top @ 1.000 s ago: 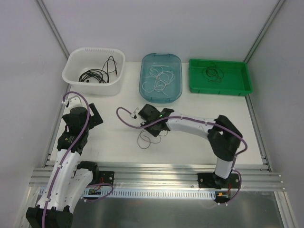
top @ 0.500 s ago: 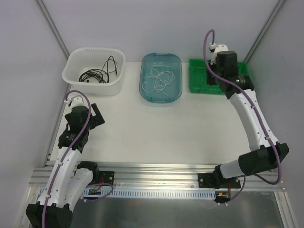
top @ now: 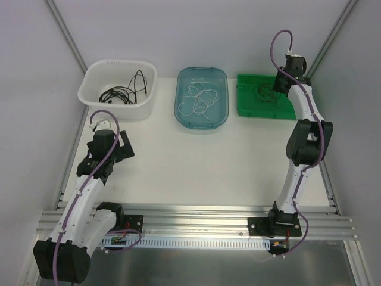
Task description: Untangle the cables
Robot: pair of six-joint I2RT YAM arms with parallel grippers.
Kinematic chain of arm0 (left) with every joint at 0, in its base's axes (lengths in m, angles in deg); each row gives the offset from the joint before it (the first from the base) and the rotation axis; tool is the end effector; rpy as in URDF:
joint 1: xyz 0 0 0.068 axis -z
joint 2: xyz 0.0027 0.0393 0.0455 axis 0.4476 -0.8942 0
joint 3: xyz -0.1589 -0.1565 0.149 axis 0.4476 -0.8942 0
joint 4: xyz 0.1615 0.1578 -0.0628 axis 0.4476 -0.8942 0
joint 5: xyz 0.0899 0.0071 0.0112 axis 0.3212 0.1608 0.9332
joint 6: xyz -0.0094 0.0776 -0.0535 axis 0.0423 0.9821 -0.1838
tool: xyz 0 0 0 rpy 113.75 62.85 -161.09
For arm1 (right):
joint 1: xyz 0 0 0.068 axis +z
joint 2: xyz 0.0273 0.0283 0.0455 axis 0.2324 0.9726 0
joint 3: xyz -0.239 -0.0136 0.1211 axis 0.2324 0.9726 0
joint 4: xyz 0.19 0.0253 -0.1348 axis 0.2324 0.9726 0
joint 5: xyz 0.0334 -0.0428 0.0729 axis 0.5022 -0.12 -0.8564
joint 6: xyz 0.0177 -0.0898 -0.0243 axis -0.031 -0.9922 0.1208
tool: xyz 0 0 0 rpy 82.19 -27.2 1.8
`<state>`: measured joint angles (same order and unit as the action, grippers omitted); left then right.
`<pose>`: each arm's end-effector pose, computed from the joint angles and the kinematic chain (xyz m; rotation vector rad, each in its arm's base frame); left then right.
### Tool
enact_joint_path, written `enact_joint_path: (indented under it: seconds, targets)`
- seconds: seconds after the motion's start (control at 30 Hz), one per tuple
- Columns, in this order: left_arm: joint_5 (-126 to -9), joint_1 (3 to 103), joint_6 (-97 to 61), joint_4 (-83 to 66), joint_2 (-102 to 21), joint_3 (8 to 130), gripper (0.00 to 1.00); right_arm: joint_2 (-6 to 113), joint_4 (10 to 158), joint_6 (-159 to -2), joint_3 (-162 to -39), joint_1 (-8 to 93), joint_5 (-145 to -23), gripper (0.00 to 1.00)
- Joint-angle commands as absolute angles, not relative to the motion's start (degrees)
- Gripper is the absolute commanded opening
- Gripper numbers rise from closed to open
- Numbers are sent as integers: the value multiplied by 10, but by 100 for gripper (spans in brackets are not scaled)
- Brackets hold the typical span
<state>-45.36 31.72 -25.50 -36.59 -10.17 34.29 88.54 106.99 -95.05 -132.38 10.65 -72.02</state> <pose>0.1915 0.0035 0.2414 -0.3894 2.1009 0.0178 0.4918 -0.0306 0.2880 -0.0514 2.1342 -0.1936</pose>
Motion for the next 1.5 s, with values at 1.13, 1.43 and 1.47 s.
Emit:
enact_joint_path:
  seconds: [1.13,1.43,1.47]
  targets:
    - [-546,324,-247,-559,223,485,99,8,1418,-882,-1028,100,-750,97]
    - [-554,333,-292,-611,338,505,99,-233,1444,-888,-934,154,-701,97]
    - [-551,332,-290,-616,346,515,99,-255,1453,-893,-934,155,-704,97]
